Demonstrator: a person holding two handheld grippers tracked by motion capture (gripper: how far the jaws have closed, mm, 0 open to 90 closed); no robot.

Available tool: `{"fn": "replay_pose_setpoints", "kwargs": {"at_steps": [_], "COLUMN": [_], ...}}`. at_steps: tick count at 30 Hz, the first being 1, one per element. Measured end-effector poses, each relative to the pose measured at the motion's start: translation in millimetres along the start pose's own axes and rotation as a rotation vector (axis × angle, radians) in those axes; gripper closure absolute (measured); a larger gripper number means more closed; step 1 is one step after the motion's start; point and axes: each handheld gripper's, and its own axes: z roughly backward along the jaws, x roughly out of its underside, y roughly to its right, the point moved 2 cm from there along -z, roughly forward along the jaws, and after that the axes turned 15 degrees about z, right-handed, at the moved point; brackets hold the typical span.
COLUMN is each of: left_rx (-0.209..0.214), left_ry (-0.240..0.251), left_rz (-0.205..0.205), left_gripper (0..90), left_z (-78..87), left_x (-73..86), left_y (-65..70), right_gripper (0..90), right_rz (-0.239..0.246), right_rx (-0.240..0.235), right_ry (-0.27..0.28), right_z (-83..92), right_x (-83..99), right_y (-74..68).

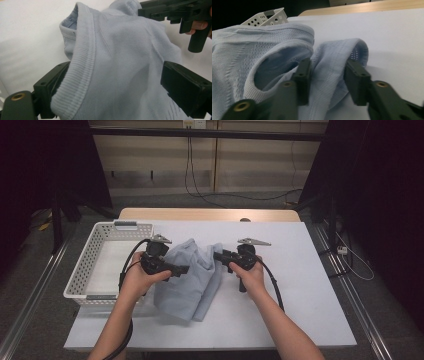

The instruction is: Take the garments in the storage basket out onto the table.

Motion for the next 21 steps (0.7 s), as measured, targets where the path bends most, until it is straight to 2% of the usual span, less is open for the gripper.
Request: {"fn": "replay_pose_setpoints", "kwargs": {"at_steps": [3, 5, 9, 10, 15, 16, 21], "left_rx": [0.002, 0.004, 0.002, 0.005, 0.002, 0.006, 0.013], "left_ry": [0.006, 0.002, 0.005, 0.005, 0.007, 0.005, 0.003], "left_rz": [0.006, 0.001, 0.001, -0.002, -0.009, -0.013, -0.016], "left_gripper": [11.4, 11.4, 11.1, 11.1, 11.1, 10.9, 10.2], "left_z": [0.9, 1.9, 2.3, 1.6, 0.2, -0.1, -0.8], "left_x": [-0.4, -0.6, -1.2, -1.7, -2.7, -3.7, -6.2], "left_y": [-0.3, -0.5, 0.3, 1.3, 4.2, 5.8, 8.4], "right_gripper": [80.7, 85.7, 86.4, 86.6, 86.6, 86.6, 86.6], "right_rz": [-0.015, -0.010, 0.022, 0.056, 0.086, 0.102, 0.118], "right_rx": [-0.029, -0.057, -0.086, -0.099, -0.123, -0.140, -0.155], "right_ry": [-0.006, 0.002, 0.011, 0.014, 0.035, 0.040, 0.036], "right_z": [1.8, 6.0, 16.3, 24.0, 36.9, 42.4, 48.1], "right_x": [0.0, -2.1, -7.5, -9.6, -7.7, -5.9, -1.1], "right_y": [1.0, 1.0, -3.0, -7.8, -19.6, -25.4, -34.1]}}
